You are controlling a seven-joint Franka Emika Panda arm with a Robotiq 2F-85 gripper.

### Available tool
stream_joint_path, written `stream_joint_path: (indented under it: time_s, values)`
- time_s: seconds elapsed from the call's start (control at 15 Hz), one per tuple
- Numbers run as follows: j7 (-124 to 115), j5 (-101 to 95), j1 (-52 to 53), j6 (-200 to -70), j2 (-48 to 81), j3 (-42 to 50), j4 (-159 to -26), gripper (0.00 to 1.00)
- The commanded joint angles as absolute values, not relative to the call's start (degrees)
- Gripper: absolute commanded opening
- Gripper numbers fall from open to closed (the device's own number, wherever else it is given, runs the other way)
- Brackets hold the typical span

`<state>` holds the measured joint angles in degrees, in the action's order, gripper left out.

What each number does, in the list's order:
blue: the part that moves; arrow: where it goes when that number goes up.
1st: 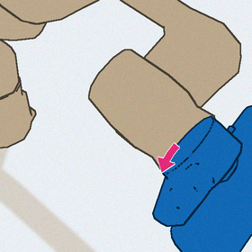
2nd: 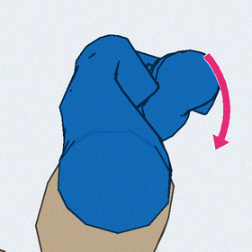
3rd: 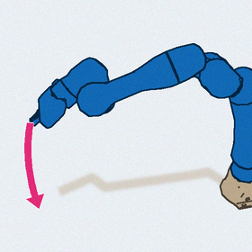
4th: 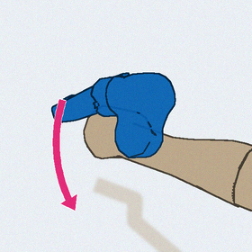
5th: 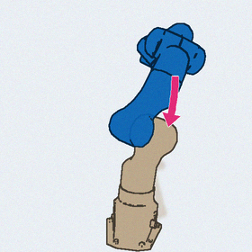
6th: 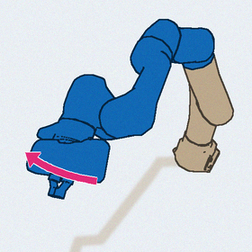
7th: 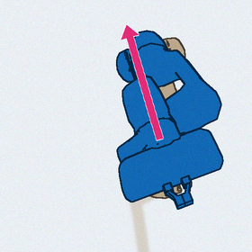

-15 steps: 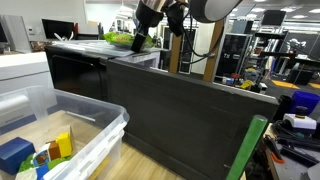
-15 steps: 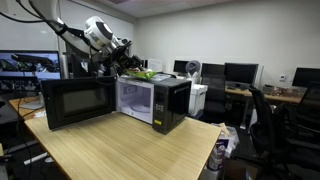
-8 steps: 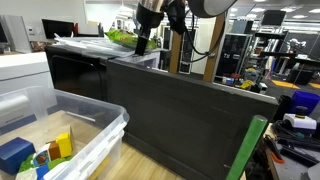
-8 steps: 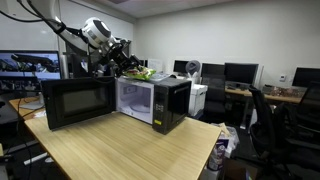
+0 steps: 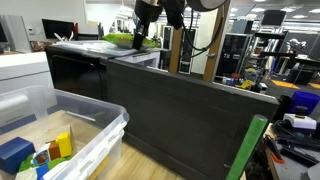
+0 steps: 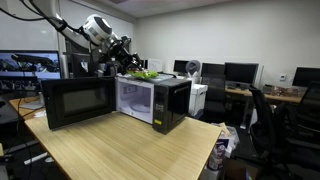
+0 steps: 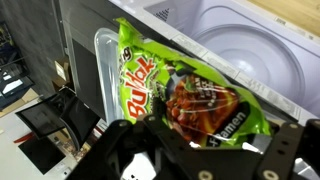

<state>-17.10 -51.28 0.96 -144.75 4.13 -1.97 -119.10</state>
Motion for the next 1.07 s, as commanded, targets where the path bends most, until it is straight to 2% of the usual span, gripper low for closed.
stream_joint_path:
  time_s: [0.0,0.33,0.47,0.6,0.73,0.8,0.93,1.0]
  values:
    - [-20.44,-50.57,1.29,-145.39,5.13,-1.13,-118.95,0.36]
    - [-24.23,-52.33,1.35,-146.32,4.79,-0.81,-119.05,0.19]
    - [-26.37,-54.23,1.39,-147.26,4.21,-0.57,-119.12,0.16]
    - [-29.07,-57.96,1.47,-147.80,3.33,-0.28,-118.92,0.07]
    - [-32.63,-62.86,1.17,-147.94,2.60,-0.43,-118.79,0.05]
    - [-34.14,-64.71,1.20,-147.93,2.34,-0.44,-118.90,0.08]
    - [-37.17,-68.37,1.21,-147.67,1.99,-0.59,-119.00,0.00]
    - [-38.80,-70.30,1.19,-147.64,1.88,-0.65,-118.97,0.00]
